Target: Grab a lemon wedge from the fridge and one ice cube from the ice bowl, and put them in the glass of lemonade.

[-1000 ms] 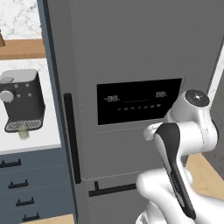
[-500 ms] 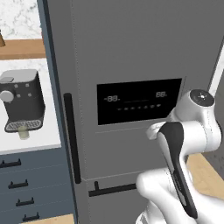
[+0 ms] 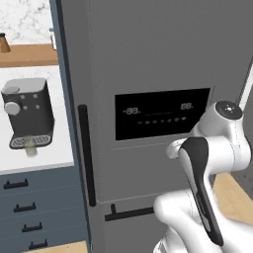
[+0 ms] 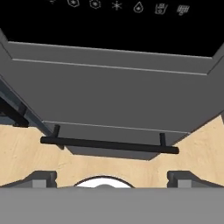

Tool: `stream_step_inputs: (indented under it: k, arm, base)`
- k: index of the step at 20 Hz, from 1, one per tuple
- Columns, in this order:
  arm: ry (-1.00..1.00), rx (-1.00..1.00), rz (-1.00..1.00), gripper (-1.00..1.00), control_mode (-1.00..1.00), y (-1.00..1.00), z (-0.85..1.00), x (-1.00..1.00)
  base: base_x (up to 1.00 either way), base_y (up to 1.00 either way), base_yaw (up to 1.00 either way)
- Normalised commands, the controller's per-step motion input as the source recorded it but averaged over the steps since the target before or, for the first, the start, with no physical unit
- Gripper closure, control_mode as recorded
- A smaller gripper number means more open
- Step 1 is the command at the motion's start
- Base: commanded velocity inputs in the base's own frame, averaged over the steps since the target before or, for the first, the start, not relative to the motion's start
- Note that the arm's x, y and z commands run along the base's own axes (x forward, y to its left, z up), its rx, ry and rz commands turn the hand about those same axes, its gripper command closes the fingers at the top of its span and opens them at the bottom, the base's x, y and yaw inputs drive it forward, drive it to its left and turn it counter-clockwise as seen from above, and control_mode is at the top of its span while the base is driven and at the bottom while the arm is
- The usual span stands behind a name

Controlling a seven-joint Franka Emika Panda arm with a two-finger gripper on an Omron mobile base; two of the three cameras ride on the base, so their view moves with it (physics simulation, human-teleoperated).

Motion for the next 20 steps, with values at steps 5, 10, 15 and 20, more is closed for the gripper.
stream_step_inputs:
  k: [5, 10, 15, 20]
  arm:
    - [0.0, 0.0, 0.0, -1.0, 1.0, 0.0, 0.0, 0.0]
    - [0.0, 0.0, 0.0, -1.0, 1.0, 0.0, 0.0, 0.0]
    - [0.0, 0.0, 0.0, -1.0, 1.0, 0.0, 0.0, 0.0]
    - [0.0, 0.0, 0.0, -1.0, 1.0, 0.0, 0.0, 0.0]
  base:
    - [-0.38, 0.75, 0.0]
    - [-0.39, 0.97, 0.0]
    - [0.06, 1.0, 0.0]
    - [0.48, 0.99, -0.01]
